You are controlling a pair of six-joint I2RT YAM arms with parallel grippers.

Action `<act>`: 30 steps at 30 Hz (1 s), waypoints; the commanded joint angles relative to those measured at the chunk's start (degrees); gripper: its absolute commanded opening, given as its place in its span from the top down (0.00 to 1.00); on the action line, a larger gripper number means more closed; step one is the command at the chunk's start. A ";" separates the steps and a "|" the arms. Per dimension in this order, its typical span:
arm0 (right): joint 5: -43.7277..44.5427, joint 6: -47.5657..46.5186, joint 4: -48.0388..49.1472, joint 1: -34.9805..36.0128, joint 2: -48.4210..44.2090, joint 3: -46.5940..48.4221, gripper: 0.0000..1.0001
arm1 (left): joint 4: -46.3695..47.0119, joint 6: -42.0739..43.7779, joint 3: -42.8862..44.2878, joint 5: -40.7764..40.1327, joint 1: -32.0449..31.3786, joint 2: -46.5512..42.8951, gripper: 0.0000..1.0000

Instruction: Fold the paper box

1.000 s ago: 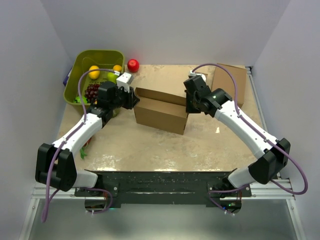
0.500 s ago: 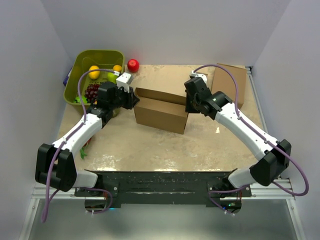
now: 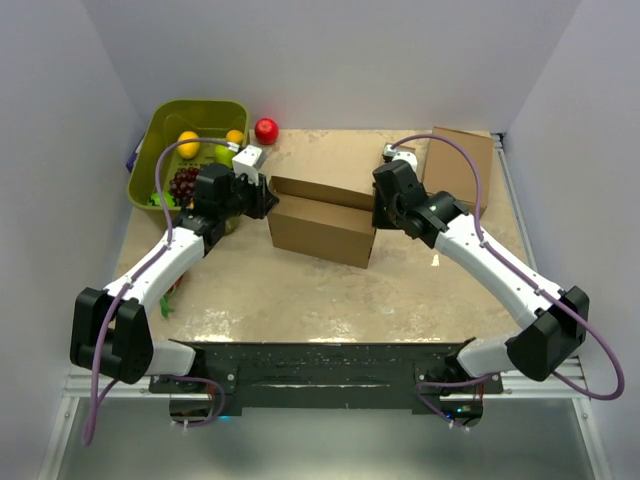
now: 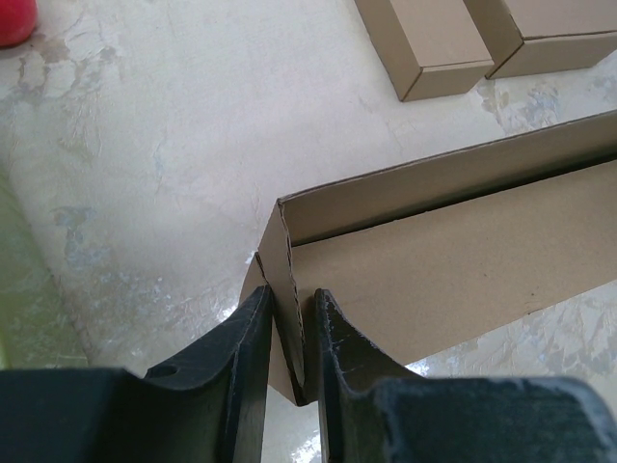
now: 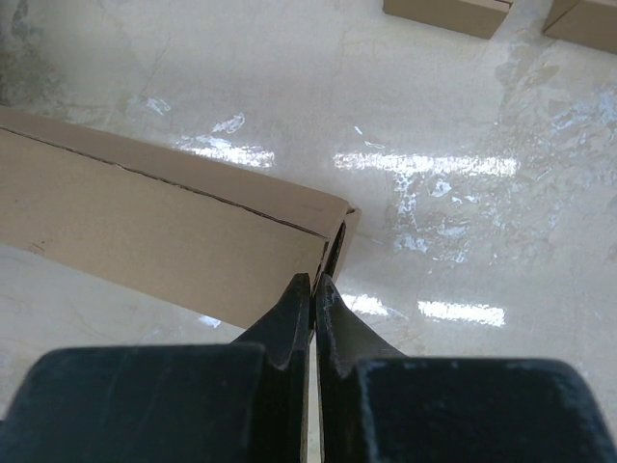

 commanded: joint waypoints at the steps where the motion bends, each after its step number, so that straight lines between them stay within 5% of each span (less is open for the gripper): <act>1: -4.58 0.40 -1.19 1.21 1.80 -2.07 1.00 | -5.47 -0.54 -2.05 6.64 -2.04 0.14 0.76; 30: -2.64 -0.22 -4.01 1.21 -0.75 -1.10 1.00 | -6.87 0.34 -1.70 4.62 -2.04 1.02 0.77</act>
